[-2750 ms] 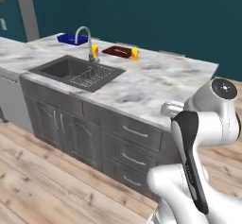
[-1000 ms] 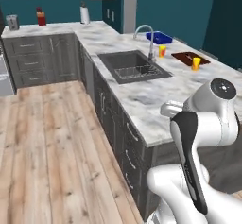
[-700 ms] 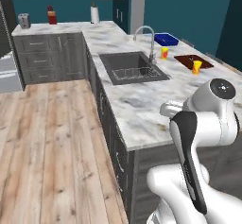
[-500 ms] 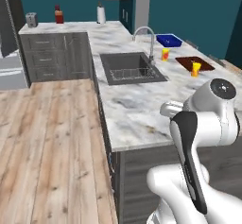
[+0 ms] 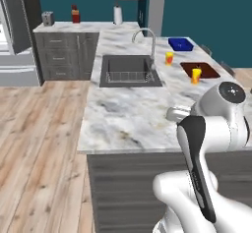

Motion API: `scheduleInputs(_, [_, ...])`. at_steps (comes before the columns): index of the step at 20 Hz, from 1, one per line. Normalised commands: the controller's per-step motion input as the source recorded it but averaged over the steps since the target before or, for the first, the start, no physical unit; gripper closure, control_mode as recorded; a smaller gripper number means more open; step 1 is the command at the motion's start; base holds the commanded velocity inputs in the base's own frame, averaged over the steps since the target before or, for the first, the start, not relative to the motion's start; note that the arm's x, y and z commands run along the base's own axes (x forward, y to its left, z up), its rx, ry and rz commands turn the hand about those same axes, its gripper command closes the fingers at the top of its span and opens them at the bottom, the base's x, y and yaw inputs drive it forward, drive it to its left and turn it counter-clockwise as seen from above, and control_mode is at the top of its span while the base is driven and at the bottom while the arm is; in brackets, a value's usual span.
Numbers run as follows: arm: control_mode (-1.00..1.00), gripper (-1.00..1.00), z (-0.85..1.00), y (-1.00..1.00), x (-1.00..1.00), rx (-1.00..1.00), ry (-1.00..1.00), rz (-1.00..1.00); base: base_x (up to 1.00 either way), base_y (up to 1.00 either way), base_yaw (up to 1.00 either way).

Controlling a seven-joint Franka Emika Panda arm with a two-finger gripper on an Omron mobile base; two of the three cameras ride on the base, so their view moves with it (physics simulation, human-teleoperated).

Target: Gather the potato and avocado from the fridge and place them on a tray on the dining counter. Then gather the fishs from the fridge and place them on the other tray.

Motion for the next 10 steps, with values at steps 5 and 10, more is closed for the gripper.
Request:
scheduleInputs(5, [1.00,1.00,0.00,0.00,0.00,0.00,0.00,0.00,-0.30,-0.92,0.18])
scheduleInputs(10, [1.00,1.00,0.00,0.00,0.00,0.00,0.00,0.00,-0.34,-0.96,0.13])
